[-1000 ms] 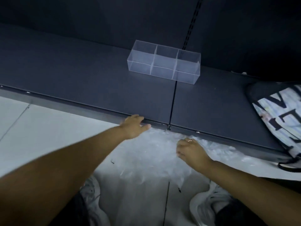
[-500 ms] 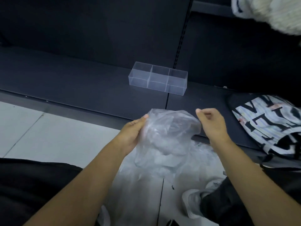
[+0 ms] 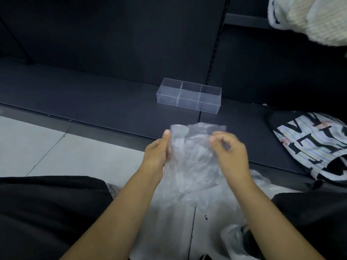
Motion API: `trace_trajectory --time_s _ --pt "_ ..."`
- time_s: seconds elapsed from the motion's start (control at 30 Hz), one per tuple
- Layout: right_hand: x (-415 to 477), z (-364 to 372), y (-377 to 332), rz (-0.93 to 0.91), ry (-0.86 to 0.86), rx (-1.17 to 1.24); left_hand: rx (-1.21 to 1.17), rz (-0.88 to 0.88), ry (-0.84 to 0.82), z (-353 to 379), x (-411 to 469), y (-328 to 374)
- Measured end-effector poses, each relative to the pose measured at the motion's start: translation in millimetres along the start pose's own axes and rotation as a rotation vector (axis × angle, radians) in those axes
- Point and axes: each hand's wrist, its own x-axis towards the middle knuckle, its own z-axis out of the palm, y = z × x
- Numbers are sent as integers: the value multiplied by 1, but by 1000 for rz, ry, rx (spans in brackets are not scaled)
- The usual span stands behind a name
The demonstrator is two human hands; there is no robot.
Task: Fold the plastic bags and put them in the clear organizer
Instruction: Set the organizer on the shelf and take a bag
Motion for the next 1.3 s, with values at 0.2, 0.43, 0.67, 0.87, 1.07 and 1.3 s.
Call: trace_trajectory --time_s 0.2,0.43,0.67,0.87,1.07,1.3 --pt "19 -24 -3 -84 48 -4 122 -71 351 -23 19 -3" --pt "22 -43 8 -116 -178 0 297 179 -313 -34 14 -3" --pt "27 -55 21 0 -8 -52 387 155 -244 -30 22 -23" --pt "27 -50 24 10 -11 -192 660 264 80 -40 22 -7" --pt "11 -22 16 -33 -255 -69 716 313 -451 4 2 2" --pt "13 -37 29 93 -252 -88 268 89 -226 1 16 -16"
